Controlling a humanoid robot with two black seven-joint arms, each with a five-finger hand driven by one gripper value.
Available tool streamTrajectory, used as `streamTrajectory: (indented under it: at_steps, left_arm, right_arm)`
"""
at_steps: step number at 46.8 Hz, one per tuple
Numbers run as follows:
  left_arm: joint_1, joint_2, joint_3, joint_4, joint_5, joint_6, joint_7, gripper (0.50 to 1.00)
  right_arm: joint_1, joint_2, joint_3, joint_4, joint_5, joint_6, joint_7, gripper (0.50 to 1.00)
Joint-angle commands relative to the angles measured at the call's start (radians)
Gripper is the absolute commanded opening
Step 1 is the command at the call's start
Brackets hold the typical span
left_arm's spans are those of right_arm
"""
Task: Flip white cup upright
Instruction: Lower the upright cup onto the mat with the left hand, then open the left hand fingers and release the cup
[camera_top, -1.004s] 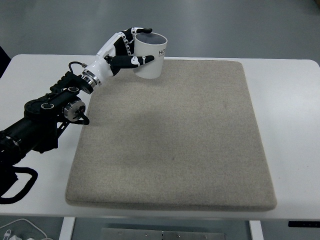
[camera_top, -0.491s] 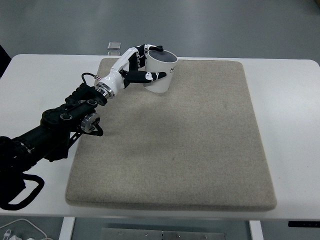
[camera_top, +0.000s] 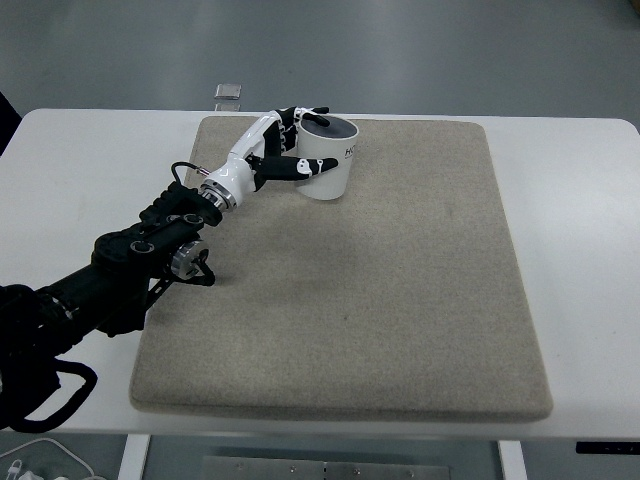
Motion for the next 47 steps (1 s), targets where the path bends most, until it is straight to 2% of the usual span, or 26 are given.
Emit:
streamTrajectory:
  at_steps: [1,6,13,21,25,33,37,47]
  left_arm:
    - [0.000,0.000,0.000,-0.003,0.000,0.000,0.000,0.501]
    - [0.000,0.000,0.000,-0.005,0.000,0.002,0.000,0.514]
    - [0.000,-0.006,0.000,-0.003,0.000,0.017,0.000,0.638]
    - [0.000,-0.012,0.004,0.003,0.002,0.020,0.000,0.718]
    - [0.003,-0.011,0.004,0.003,0.002,0.020,0.000,0.812]
    - [0.011,-0.011,0.003,0.003,0.002,0.020,0.000,0.932]
    - [0.011,-0.011,0.001,0.003,0.002,0.020,0.000,0.958]
    - [0.012,-0.011,0.000,0.003,0.000,0.017,0.000,0.960]
  right_arm:
    - [0.000,0.000,-0.001,0.000,0.000,0.000,0.000,0.930]
    - [0.000,0.000,-0.001,-0.001,0.000,0.000,0.000,0.930]
    - [0.000,0.000,-0.001,0.000,0.000,0.000,0.000,0.930]
    - [0.000,0.000,-0.001,0.000,0.000,0.002,0.000,0.930]
    - [0.000,0.000,-0.001,0.000,0.000,0.002,0.000,0.930]
    - [0.000,0.000,0.000,0.000,0.000,0.000,0.000,0.930]
    - [0.000,0.000,0.000,0.000,0.000,0.002,0.000,0.930]
    - [-0.001,0.000,0.000,0.000,0.000,0.000,0.000,0.930]
